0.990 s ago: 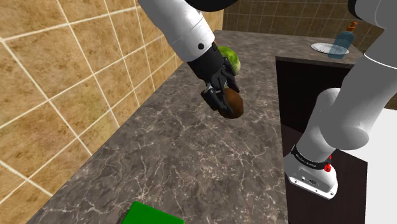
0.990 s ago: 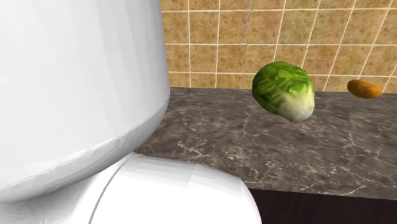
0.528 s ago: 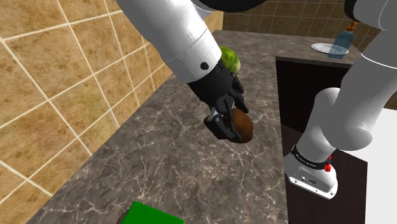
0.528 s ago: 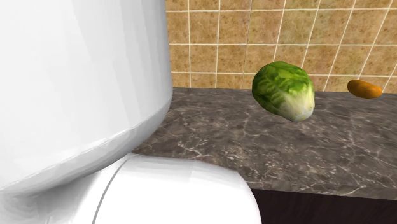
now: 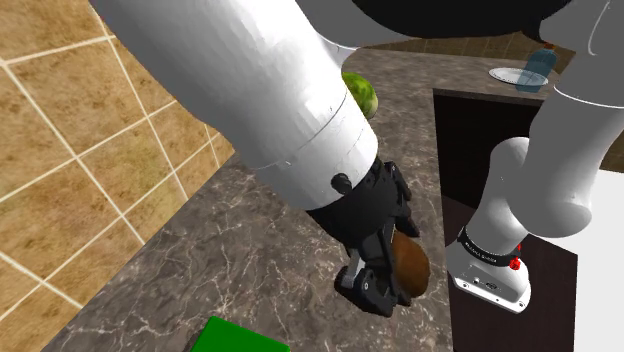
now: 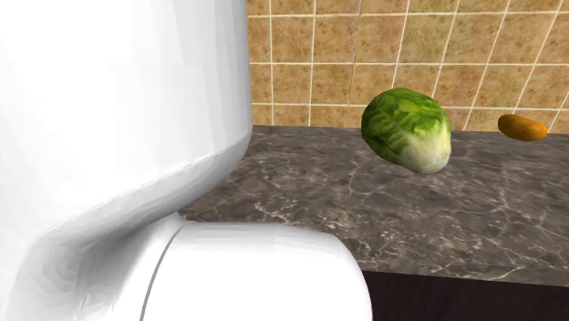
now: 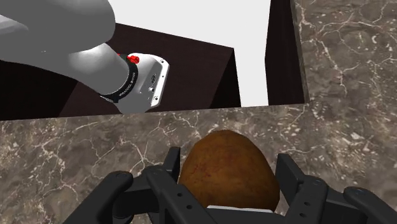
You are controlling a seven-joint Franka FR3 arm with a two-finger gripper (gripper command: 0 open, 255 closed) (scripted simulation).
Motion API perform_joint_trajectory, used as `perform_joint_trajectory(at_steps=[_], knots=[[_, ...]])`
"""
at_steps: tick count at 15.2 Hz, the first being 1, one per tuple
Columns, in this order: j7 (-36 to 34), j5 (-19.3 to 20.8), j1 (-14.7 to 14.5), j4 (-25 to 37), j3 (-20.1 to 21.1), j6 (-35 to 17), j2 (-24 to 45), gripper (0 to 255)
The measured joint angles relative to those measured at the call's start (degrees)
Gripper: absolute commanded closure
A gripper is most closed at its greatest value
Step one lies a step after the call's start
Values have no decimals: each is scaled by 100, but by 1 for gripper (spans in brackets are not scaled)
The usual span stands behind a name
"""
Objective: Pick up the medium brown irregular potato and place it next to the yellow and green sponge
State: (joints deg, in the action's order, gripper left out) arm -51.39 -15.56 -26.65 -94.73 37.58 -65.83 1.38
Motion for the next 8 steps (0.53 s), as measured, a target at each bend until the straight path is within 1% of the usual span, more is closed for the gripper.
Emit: perform_joint_trajectory(at_steps=[4, 6, 8], knots=[[-725, -19, -375, 438, 296, -157, 506, 255], [-846, -5, -456, 449, 345, -263, 609, 255], [-845, -1, -480, 313, 358, -413, 619, 255]])
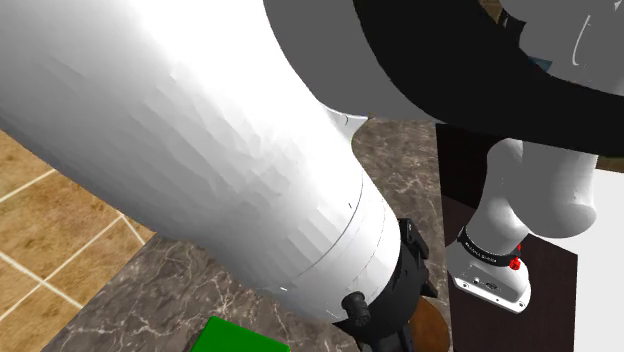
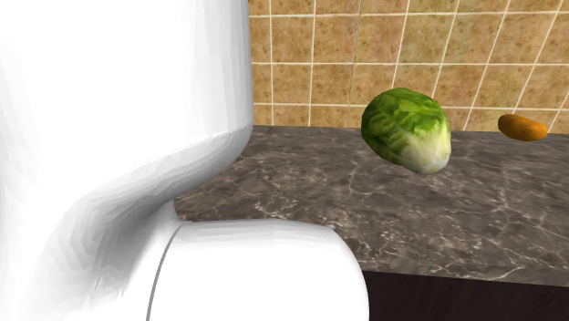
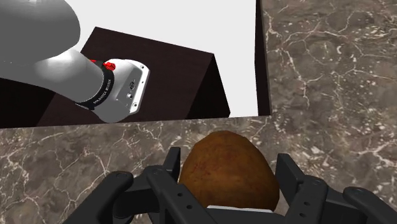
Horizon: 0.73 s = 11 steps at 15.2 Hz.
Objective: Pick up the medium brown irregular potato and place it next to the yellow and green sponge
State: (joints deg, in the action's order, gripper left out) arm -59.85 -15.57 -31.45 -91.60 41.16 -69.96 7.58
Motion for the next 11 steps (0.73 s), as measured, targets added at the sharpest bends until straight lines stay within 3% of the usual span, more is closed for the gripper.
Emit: perform_joint_trajectory(at_steps=[11], knots=[[255, 63, 6, -860, -19, -810, -16, 255]])
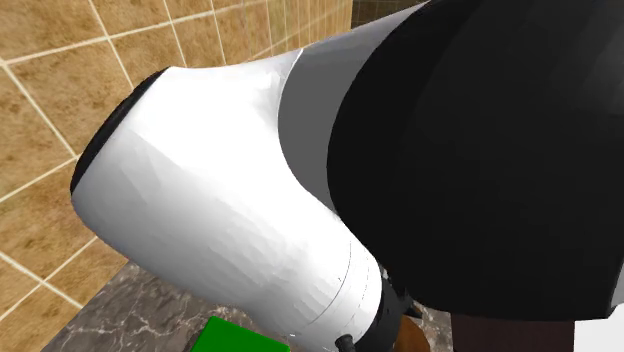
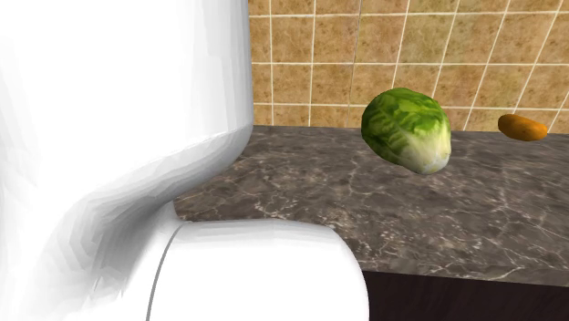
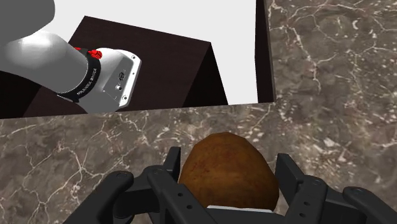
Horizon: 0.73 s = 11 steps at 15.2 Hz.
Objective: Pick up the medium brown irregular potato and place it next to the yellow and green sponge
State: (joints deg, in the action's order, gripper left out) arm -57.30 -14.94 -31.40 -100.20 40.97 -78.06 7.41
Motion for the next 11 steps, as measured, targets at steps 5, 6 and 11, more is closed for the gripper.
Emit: perform_joint_trajectory(at_steps=[5, 6, 11], knots=[[80, 34, -12, -333, -3, -354, 37, 255], [86, 57, -21, -374, -4, -426, 75, 255], [135, 119, -44, -623, -13, -765, 170, 255]])
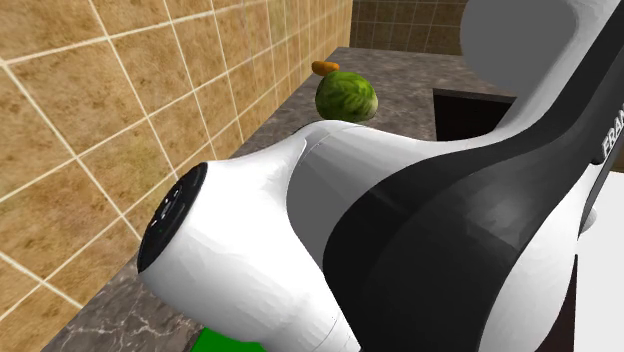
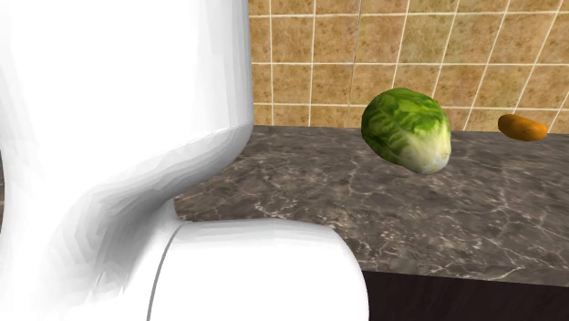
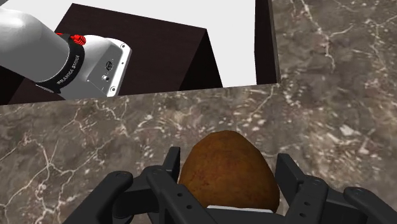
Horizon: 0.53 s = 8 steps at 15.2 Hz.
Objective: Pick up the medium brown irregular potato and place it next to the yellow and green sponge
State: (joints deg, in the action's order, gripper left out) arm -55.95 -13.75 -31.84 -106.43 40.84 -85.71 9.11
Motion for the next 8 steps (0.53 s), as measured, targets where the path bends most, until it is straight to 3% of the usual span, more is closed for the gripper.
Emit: perform_joint_trajectory(at_steps=[6, 7, 8], knots=[[17, 3, -1, -39, -1, -51, 1, 255], [12, 3, -3, -37, 0, -52, 3, 0], [11, 4, -5, -50, 0, -56, 8, 0]])
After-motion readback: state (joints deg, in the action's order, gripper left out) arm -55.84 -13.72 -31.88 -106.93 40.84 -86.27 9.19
